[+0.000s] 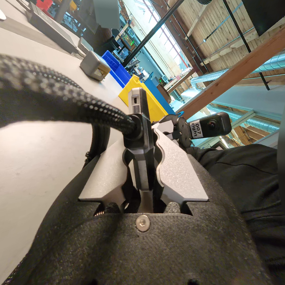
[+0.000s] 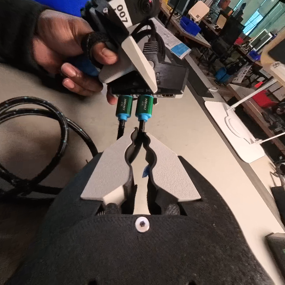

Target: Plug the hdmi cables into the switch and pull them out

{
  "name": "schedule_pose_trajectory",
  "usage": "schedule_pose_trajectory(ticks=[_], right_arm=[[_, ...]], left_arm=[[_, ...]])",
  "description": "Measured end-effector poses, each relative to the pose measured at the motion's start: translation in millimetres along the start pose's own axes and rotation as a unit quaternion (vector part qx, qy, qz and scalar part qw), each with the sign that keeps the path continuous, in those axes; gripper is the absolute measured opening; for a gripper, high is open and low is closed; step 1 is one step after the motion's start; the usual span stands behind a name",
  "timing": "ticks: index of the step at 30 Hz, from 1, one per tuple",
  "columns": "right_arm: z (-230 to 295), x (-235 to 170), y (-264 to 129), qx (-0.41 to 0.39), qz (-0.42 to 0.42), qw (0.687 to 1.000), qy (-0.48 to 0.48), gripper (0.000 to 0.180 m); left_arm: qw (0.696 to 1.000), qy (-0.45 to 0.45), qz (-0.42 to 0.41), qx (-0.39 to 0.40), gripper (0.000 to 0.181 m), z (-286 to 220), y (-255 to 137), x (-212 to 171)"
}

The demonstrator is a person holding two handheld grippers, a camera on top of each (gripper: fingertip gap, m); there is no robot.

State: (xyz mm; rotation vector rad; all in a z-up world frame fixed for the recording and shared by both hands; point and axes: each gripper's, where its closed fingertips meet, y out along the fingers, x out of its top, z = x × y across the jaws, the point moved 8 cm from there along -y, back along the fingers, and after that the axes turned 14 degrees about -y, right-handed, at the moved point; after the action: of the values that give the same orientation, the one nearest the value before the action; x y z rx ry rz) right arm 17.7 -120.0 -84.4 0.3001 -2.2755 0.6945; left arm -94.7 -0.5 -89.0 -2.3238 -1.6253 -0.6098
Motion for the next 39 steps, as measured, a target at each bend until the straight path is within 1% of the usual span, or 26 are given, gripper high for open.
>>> schedule_pose_trajectory(ticks=[4, 7, 9, 13, 16, 19, 21, 24, 26, 39], right_arm=[[-2.4, -2.7, -3.0, 0.008, -0.004, 1.0, 0.006, 0.007], [-1.3, -3.0, -5.7, 0.007, -0.004, 1.0, -0.021, 0.008], [-3.9, -5.1, -5.8, 0.011, -0.005, 1.0, 0.003, 0.007], [0.5, -1.6, -5.4, -0.001, -0.001, 1.0, -0.024, 0.008], [-3.3, -4.1, -7.8, 0.002, -0.004, 1.0, -0.013, 0.007], [-1.6, -2.4, -7.1, 0.0, -0.003, 1.0, -0.026, 0.008], [-3.1, -4.0, -7.4, 0.006, -0.005, 1.0, -0.01, 0.008], [1.2, -2.4, -5.5, 0.0, -0.001, 1.0, -0.022, 0.008], [-0.5, -3.6, -6.7, 0.006, -0.005, 1.0, -0.012, 0.008], [-3.9, -5.5, -8.5, -0.008, 0.013, 0.999, -0.036, 0.008]], left_arm=[[1.0, 0.01, 0.003, 0.0, 0.022, -1.3, 3.1, -0.9], [1.0, 0.003, 0.017, -0.004, 0.022, -0.4, 3.7, -1.9], [1.0, 0.008, 0.014, -0.001, 0.022, -0.9, 5.8, -1.7], [1.0, -0.004, 0.013, -0.006, 0.021, 0.3, 3.1, -0.7], [1.0, 0.008, 0.011, -0.004, 0.022, -1.5, 5.6, -1.5], [1.0, -0.003, 0.014, -0.007, 0.021, -0.2, 3.2, -1.2], [1.0, 0.002, 0.013, -0.007, 0.022, -1.0, 4.7, -1.4], [1.0, -0.004, 0.012, -0.004, 0.021, 0.6, 3.2, -0.9], [1.0, -0.001, 0.012, -0.005, 0.022, 0.0, 3.8, -1.2], [1.0, 0.01, 0.007, 0.002, 0.022, -0.5, 6.0, -1.6]])
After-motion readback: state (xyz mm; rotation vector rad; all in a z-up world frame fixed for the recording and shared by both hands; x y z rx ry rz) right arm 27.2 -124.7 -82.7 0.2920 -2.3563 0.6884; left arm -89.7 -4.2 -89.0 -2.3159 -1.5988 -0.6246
